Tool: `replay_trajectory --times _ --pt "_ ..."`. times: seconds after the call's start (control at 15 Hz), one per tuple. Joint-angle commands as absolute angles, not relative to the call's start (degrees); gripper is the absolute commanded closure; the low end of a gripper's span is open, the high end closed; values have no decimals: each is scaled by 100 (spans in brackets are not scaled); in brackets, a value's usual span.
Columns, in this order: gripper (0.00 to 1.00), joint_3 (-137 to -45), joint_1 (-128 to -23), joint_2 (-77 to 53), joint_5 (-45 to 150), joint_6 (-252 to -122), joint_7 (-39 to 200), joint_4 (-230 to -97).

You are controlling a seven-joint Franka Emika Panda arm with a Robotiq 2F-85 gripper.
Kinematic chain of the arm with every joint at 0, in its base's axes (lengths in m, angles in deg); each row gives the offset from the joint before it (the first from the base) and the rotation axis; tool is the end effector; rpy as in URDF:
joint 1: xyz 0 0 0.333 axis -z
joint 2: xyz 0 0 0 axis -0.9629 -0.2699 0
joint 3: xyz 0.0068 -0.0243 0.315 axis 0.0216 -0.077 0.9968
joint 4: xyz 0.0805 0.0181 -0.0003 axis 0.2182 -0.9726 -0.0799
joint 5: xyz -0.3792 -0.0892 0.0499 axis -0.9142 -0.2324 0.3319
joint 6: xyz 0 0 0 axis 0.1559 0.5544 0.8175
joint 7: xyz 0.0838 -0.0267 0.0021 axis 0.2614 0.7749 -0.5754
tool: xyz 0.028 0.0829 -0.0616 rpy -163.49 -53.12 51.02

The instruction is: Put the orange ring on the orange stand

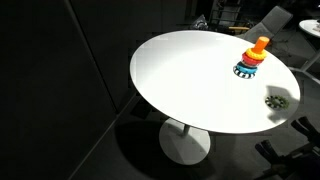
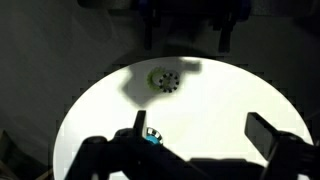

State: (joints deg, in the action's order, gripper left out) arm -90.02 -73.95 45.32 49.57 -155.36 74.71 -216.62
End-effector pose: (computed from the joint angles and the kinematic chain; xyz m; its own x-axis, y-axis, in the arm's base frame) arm 0.3316 -0.0296 0.4955 0.9992 0.0038 -0.0399 0.0062 -0.9982 0.0596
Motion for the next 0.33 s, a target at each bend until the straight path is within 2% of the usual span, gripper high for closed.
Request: replay_trajectory --times 0.0,0.27 --pt "0 -8967 -7341 4553 4986 -15526 7445 -21652" --pt "0 -8951 -7345 4515 4984 -15526 7447 -21654"
